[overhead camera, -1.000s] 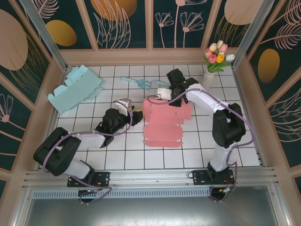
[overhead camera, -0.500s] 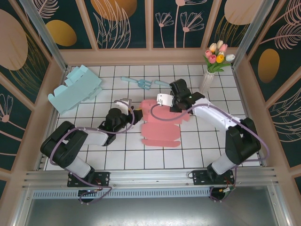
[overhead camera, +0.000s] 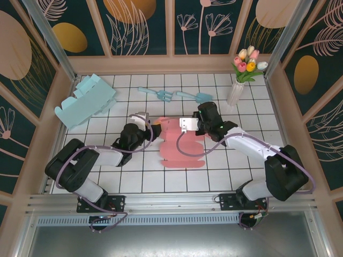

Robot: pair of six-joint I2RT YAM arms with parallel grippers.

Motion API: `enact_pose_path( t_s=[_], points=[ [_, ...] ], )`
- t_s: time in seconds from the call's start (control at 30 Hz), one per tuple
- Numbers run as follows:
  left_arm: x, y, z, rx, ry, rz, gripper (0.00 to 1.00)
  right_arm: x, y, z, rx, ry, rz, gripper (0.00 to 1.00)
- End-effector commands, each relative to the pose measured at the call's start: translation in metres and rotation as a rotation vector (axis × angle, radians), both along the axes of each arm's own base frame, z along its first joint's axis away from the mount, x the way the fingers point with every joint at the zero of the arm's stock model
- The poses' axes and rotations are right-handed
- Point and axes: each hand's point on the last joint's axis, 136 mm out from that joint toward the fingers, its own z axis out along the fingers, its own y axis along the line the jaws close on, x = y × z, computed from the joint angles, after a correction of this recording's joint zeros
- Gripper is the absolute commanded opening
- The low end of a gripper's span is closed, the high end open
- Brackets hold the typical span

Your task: Fold the paper box

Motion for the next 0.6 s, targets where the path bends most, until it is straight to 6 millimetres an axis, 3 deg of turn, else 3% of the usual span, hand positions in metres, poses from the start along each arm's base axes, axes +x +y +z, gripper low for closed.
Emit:
enact_pose_path(
  t_s=[0.0, 0.27, 0.43, 0.57],
  points=[
    [-0.007, 0.002, 0.025, -0.037, -0.088, -0.029, 0.63, 0.007, -0.004, -0.006, -0.087, -0.085, -0.022, 0.00],
    [0.001, 0.027, 0.036, 0.034, -0.071, 0.114, 0.64, 0.012, 0.004, 0.002, -0.081, -0.197, -0.046, 0.00],
    [-0.003, 0.007, 0.051, 0.001, -0.087, 0.008, 0.64, 0.017, 0.014, 0.007, -0.045, -0.287, -0.071, 0.00],
    [0.003, 0.005, 0.043, 0.041, -0.057, 0.011, 0.63, 0.019, 0.018, 0.002, -0.013, -0.289, -0.095, 0.00]
  ],
)
